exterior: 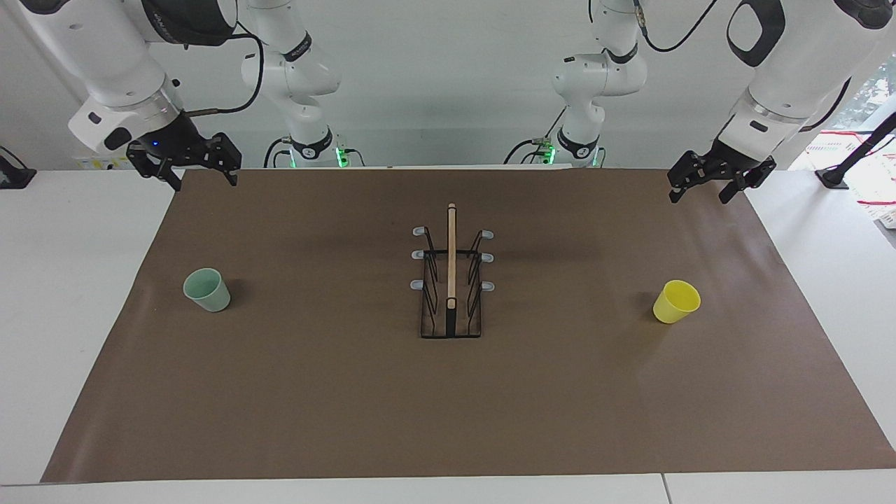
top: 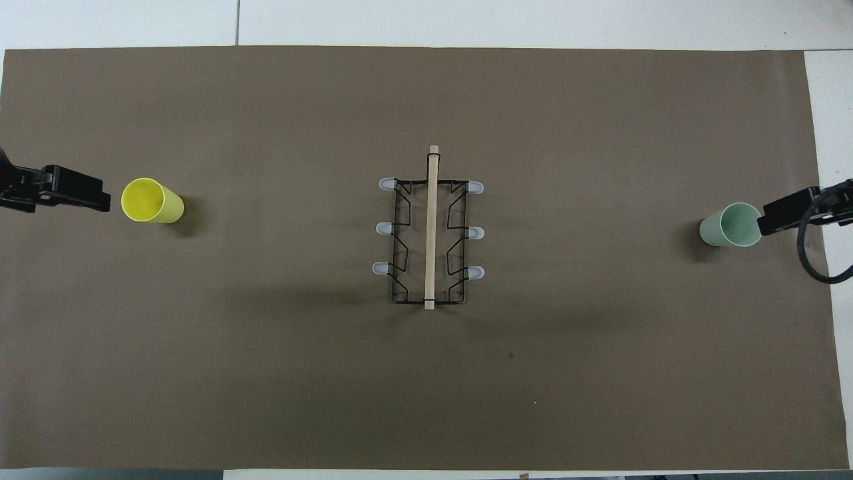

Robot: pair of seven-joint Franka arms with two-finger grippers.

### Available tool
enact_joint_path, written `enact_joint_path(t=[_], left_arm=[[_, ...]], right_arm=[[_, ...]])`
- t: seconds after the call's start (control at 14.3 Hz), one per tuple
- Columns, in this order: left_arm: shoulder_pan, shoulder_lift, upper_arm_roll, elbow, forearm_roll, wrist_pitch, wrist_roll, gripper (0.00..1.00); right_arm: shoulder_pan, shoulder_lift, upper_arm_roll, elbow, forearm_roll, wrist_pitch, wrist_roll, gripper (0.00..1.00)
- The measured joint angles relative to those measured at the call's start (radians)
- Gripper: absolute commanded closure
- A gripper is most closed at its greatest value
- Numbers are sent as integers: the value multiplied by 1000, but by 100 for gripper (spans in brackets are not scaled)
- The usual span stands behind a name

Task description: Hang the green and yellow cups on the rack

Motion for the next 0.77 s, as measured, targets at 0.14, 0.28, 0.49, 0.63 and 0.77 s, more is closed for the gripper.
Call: enact_joint_path(t=[0.14, 0.28, 0.49, 0.63, 0.77], left_arm=[[-1, 0, 0, 0, 0, 0, 0, 0], [-1, 0, 0, 0, 0, 0, 0, 0], [-2, -1, 0, -8, 0, 3, 0, 0], [-2, -11, 0, -39, 0, 34, 0, 0], [-2, -19, 0, -67, 0, 70, -2, 0]], right_arm=[[0, 0, 0, 0, 0, 0, 0, 0], [0, 0, 0, 0, 0, 0, 0, 0], [0, 0, 0, 0, 0, 0, 0, 0], [0, 0, 0, 0, 0, 0, 0, 0], [0, 0, 0, 0, 0, 0, 0, 0]])
